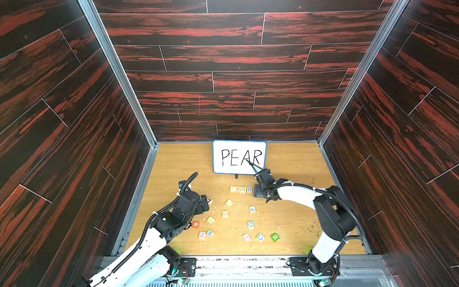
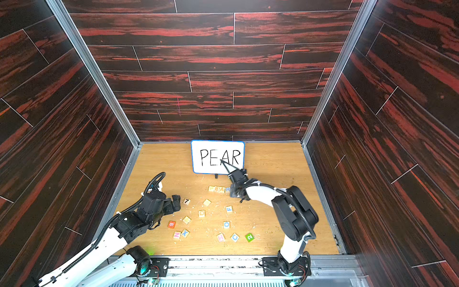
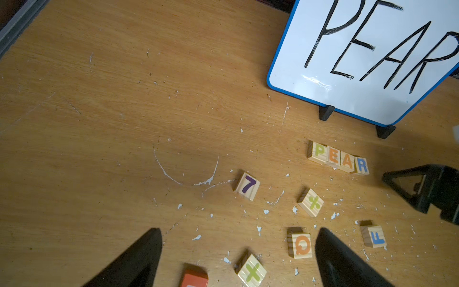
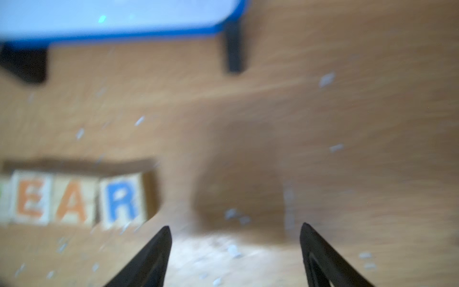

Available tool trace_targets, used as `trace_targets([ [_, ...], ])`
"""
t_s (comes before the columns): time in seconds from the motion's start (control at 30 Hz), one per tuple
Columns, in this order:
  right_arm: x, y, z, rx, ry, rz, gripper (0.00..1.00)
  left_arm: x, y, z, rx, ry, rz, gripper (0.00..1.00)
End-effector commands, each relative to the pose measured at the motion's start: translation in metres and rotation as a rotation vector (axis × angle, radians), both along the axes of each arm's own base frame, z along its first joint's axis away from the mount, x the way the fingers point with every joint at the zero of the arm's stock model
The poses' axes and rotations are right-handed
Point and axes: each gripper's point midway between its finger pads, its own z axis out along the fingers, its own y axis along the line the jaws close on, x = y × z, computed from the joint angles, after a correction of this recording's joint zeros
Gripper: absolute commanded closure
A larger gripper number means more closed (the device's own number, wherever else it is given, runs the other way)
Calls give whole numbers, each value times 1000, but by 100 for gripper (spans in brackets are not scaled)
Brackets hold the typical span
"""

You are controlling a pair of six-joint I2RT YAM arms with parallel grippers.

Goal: Spell the uppercase word “pear” with letter blocks
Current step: Adjust the letter block at the center of the board.

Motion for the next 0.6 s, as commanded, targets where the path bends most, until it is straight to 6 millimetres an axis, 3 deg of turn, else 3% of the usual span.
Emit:
trace_targets([
  [0.0,6,-7,3,4,-12,-10,18,5,-2,9,-16,-22,9,1],
  [0.17,13,0,-12,0,16,9,18,4,1,9,-10,-20,16,1],
  [0.57,8,29,-18,26,33,94,15,3,4,9,-7,-21,27,1],
])
